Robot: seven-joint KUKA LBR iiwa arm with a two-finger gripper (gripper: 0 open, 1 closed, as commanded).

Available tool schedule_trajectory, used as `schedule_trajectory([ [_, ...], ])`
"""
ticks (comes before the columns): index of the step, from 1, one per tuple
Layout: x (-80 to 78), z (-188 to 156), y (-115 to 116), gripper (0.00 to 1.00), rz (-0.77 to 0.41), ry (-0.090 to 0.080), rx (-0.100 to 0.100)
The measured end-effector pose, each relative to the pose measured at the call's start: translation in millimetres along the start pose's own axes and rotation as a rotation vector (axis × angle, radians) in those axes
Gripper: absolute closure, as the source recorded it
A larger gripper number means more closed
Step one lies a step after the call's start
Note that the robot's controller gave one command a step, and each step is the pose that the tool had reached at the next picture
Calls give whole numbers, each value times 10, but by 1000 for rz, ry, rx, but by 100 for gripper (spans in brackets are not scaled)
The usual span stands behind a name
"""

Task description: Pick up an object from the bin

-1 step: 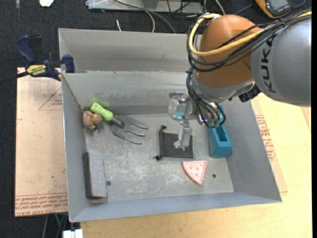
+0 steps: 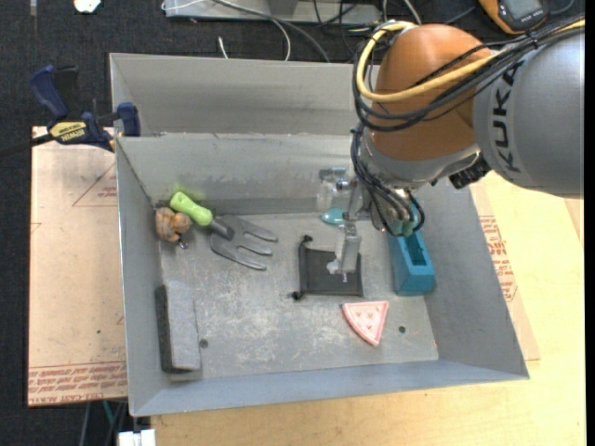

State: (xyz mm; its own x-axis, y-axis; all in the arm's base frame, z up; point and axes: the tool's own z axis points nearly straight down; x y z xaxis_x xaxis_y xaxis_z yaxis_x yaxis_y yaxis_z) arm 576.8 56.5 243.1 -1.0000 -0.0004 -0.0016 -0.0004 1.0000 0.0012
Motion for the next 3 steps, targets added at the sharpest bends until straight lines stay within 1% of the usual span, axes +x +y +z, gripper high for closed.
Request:
schedule_trajectory([
  [1,5,790,-309,0,36,-4,-1],
  [2,9,836,-722,0,205,-14,-5],
  [3,20,948,-591,0,121,-2,-3],
])
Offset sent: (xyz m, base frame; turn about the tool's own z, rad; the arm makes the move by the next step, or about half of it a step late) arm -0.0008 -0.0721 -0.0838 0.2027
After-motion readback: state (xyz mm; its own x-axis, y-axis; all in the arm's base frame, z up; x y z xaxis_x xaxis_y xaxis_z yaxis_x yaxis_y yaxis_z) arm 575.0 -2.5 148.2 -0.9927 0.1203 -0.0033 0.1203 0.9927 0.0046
